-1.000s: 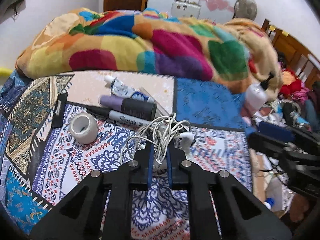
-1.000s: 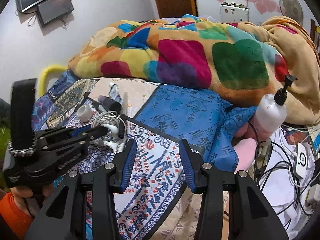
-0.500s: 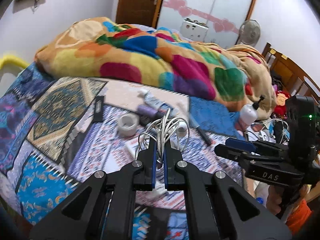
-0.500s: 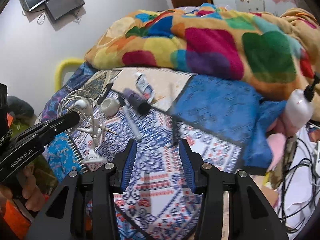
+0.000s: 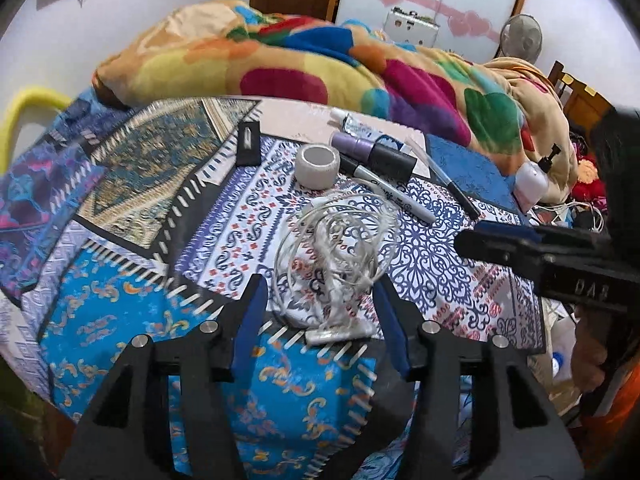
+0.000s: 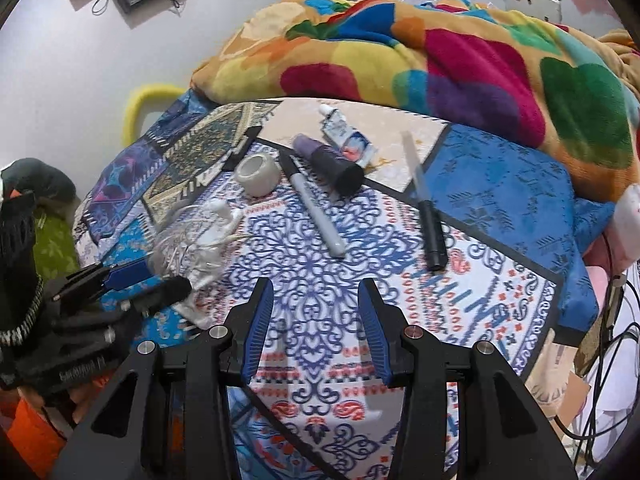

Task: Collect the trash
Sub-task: 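Grasp the white earphones with the right tool while the left tool grasps the white plastic hook, then carry the earphones and white hook with both tools toward the white bucket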

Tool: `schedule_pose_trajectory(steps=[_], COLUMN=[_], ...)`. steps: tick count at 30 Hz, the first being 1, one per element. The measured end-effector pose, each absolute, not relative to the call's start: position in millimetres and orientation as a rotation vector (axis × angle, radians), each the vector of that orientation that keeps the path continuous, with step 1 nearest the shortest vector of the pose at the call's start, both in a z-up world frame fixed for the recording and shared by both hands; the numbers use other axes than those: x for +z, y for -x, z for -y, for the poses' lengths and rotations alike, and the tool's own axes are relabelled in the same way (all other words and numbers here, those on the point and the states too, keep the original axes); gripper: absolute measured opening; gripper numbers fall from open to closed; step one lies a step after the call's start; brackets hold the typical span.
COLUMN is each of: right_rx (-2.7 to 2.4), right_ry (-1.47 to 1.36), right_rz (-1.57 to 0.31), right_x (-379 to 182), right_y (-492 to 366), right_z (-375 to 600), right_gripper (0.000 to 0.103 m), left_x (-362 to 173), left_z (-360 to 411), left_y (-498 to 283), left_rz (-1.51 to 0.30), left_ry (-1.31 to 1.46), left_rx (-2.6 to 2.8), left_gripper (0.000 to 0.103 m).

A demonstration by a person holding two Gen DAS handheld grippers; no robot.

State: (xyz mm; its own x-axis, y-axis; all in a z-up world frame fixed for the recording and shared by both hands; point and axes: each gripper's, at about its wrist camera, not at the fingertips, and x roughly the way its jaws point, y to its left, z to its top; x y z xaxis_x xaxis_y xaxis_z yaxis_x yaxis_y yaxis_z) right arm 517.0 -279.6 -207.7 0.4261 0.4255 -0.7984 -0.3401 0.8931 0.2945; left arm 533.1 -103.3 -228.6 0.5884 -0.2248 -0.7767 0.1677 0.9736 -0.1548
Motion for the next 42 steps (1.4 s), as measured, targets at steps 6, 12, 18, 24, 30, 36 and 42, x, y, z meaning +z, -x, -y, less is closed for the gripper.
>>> schedule_pose_trajectory(steps=[6,12,18,24,30,36,42], right_rx=[0.547,0.599,0.58,0.599,0.59,0.582,0.538], right_ry=[-0.079,-0.099,-0.014,-0.051,-0.051,-0.055,-0.054], right_rz=[-1.018,-1.038,-1.07,-1.108,-1.093,-1.069,-1.032], right_x=[-201,-204,-219,-230,-229,-224,-215], right_y=[-516,-524,-534,-539,-541,-541,-542], right_z=[262,233,207,214,221,221,230], right_gripper=[0.04,0.04,0.039,0.015,0.011,0.008,0.008], left_x=[-235,-246,-248,-252,-256,-255,-231], left_z=[92,86,98,114,131,140,125], left_y=[-514,-503,-514,-526,-518,-510,-488], left_rz=[-0.938,-0.969,-0.963,-0.953,-0.906,-0.882,-0.859], left_ry=[0.026,0.061,0.092,0.108,-0.01,-0.082,-0.028], left_rx=[-0.212,-0.219,-0.265,-0.275,-0.226,-0.214,-0.295], left_gripper=[0.054,0.054,0.054,0.054,0.054,0.042,0.042])
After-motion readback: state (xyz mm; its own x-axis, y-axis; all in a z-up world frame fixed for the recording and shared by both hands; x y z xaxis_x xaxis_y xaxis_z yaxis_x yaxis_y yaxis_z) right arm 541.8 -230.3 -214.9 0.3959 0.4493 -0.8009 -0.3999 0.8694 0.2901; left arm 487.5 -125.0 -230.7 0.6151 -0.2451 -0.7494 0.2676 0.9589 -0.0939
